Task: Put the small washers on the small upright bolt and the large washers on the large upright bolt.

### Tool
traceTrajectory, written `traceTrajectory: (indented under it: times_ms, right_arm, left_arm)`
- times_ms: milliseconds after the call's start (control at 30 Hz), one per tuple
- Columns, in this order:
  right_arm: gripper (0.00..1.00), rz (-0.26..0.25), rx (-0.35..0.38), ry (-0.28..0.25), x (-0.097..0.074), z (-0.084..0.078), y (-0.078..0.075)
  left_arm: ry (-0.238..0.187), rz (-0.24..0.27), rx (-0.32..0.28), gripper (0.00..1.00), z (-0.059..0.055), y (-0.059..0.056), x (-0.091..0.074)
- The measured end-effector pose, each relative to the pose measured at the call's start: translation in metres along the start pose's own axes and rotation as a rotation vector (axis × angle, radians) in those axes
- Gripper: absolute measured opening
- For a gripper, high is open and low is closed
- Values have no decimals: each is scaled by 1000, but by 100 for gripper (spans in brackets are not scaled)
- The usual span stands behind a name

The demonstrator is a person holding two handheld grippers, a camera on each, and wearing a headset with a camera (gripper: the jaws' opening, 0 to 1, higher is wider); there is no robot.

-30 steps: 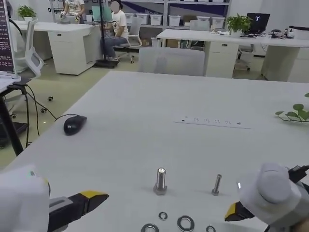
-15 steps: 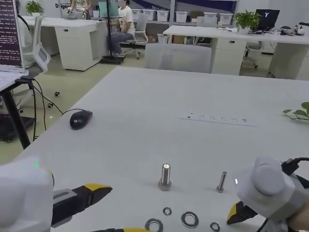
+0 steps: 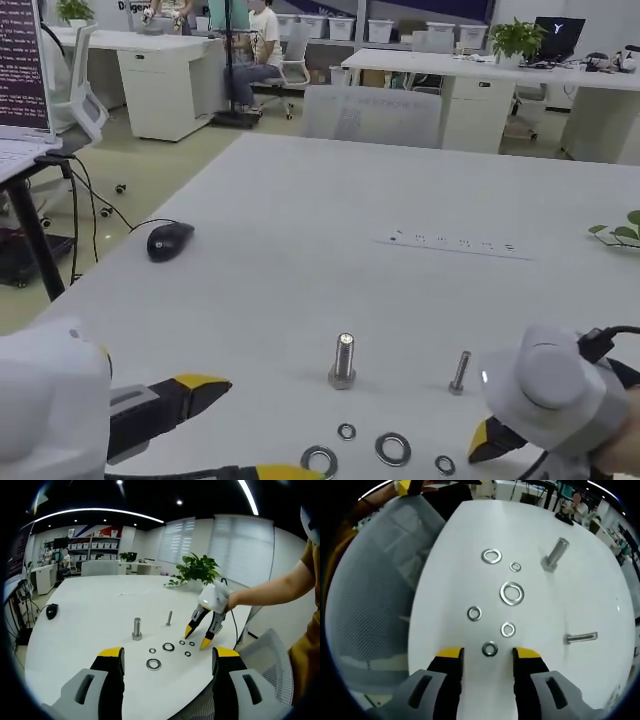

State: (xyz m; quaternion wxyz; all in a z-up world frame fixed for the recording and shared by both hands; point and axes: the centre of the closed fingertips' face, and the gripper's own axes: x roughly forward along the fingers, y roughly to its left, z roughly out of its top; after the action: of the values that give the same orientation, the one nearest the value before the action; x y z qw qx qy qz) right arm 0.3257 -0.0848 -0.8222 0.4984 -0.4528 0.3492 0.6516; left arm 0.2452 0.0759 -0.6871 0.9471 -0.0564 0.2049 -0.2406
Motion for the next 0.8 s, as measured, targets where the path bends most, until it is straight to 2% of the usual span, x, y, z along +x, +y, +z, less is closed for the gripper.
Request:
traceTrajectory:
  times_ms: [333, 467, 567, 700, 800]
  right_arm:
    - [31, -1, -17, 0, -1, 1, -1]
    - [29, -1, -29, 8, -1, 0, -1]
    - [25, -1, -39, 13, -1, 1, 1]
    - [24, -1, -39, 15, -1, 0, 0]
    - [24, -2, -45, 22, -1, 0, 1]
  left_arm:
    - [-8, -8, 1, 71, 1, -4, 1]
    - [3, -14, 13, 71, 2, -6, 2]
    - [-14, -15, 7, 71, 5, -6, 2]
    - [2, -20, 11, 70, 1, -7, 3]
    - [-7, -17, 7, 70, 2, -7, 2]
